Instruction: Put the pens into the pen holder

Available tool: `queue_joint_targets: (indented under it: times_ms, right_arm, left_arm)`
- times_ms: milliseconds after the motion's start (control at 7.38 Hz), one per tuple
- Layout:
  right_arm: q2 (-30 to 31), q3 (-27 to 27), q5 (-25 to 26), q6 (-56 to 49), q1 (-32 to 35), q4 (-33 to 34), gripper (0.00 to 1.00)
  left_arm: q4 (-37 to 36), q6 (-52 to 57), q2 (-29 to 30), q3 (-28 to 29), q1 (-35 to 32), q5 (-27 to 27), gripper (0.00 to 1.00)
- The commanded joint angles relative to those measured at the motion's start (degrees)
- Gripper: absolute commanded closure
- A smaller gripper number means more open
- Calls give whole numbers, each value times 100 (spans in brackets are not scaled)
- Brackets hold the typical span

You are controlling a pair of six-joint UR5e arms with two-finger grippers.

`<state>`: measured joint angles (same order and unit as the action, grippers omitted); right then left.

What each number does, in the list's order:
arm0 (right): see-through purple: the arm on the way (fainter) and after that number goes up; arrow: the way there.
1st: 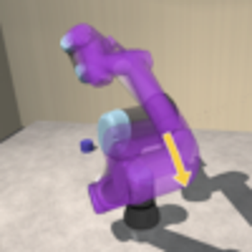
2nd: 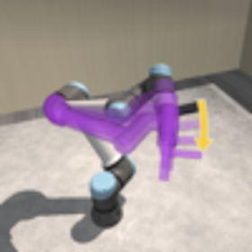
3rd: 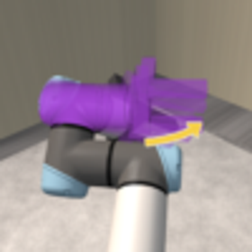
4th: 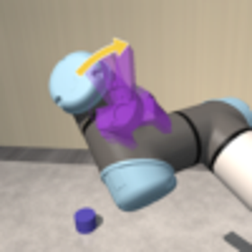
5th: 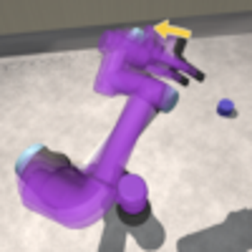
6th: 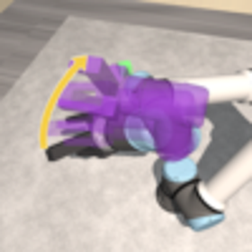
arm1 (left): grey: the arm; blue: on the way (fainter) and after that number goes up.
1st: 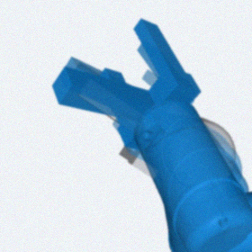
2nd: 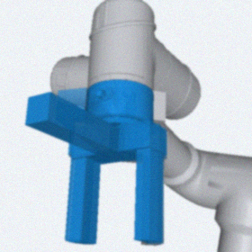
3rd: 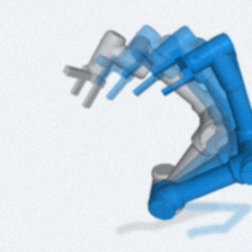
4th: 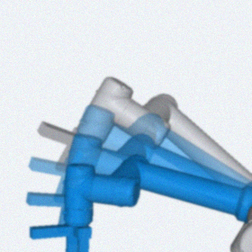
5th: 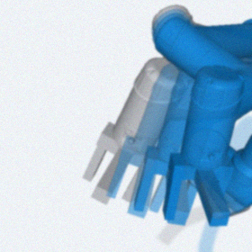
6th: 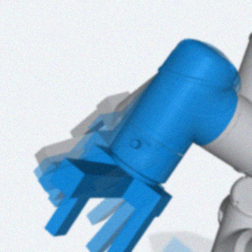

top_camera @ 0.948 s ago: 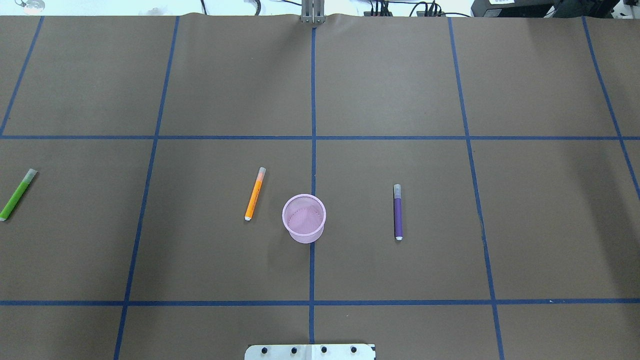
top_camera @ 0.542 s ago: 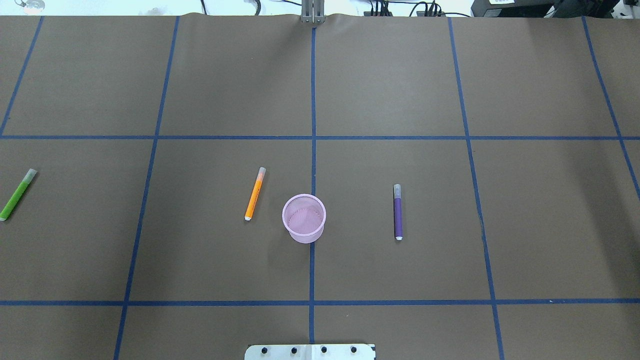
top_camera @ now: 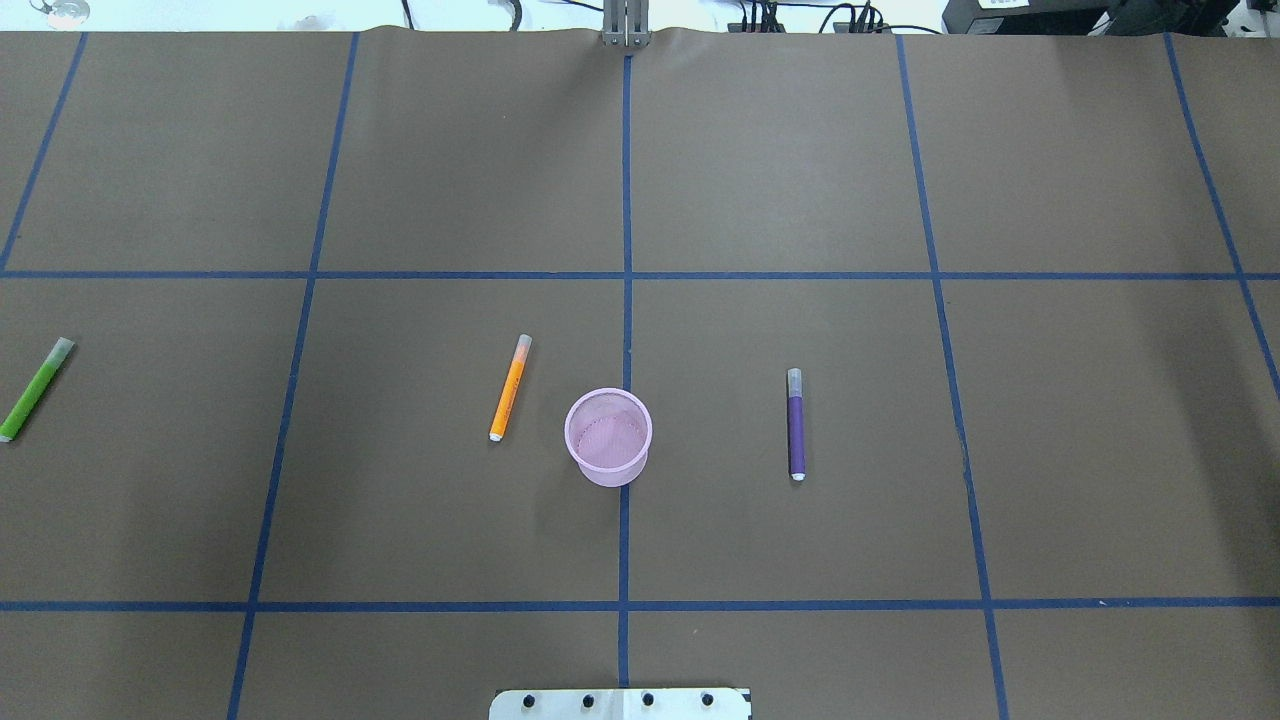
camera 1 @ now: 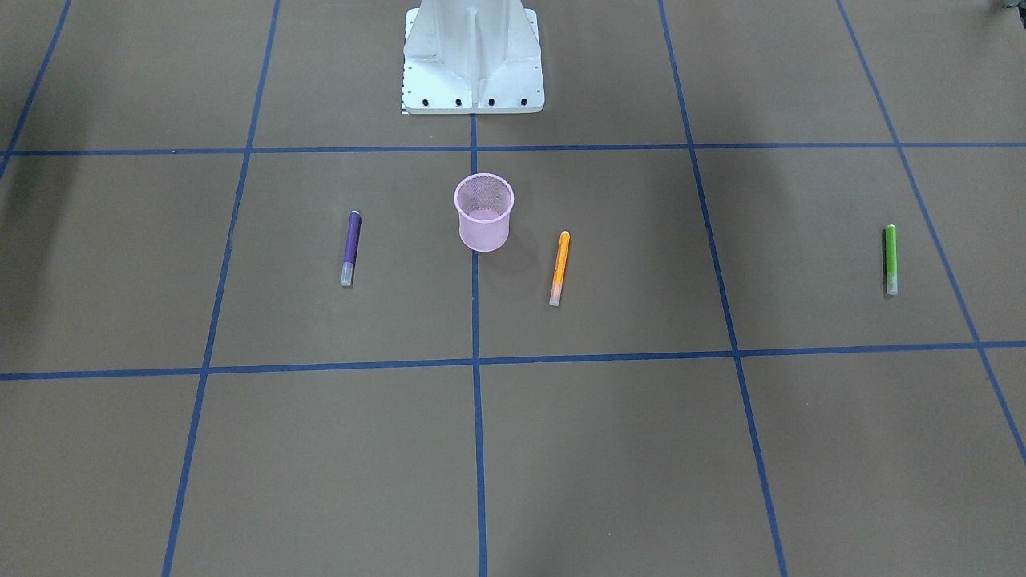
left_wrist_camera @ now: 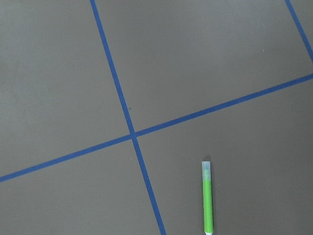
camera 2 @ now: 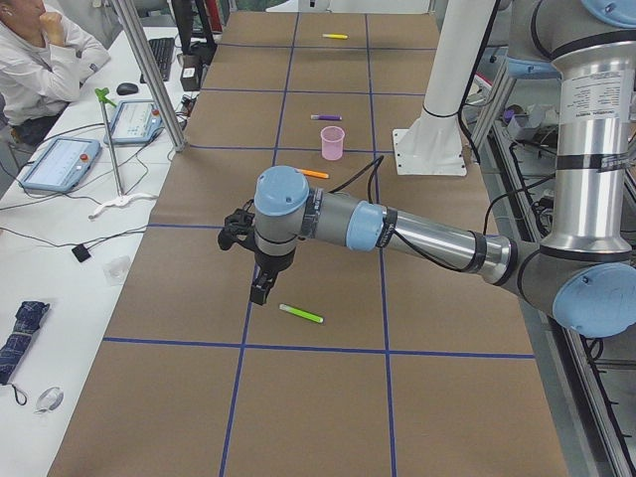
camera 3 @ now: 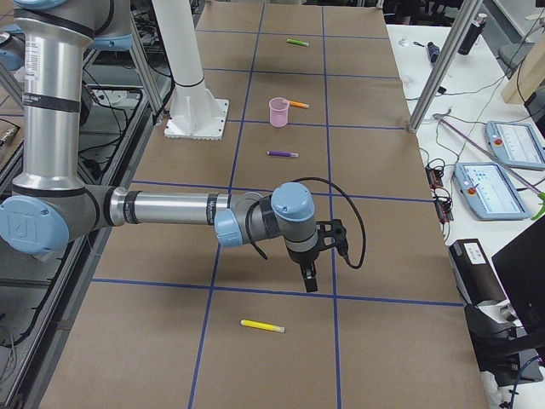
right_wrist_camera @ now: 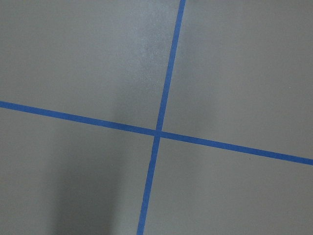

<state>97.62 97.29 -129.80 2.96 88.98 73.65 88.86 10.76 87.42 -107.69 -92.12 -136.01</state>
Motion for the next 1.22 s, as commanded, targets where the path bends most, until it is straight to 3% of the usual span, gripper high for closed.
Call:
queue_joint_targets:
  times_ms: [0, 271, 542, 1084]
  right_arm:
    - [195, -654, -28, 38, -12, -593, 1]
    - [222, -1936, -45, 508, -29, -2189, 1]
    - [301, -2528, -37, 1336, -301, -3151, 5]
    - [548, -2679, -2, 2033, -732, -3717, 26]
  left_arm:
    - [192, -4, 12, 11, 1, -5, 0]
    - [402, -205, -15, -6, 1, -5, 0]
    - [483, -250, -33, -50, 1, -5, 0]
    - [588, -285, -33, -41, 1, -5, 0]
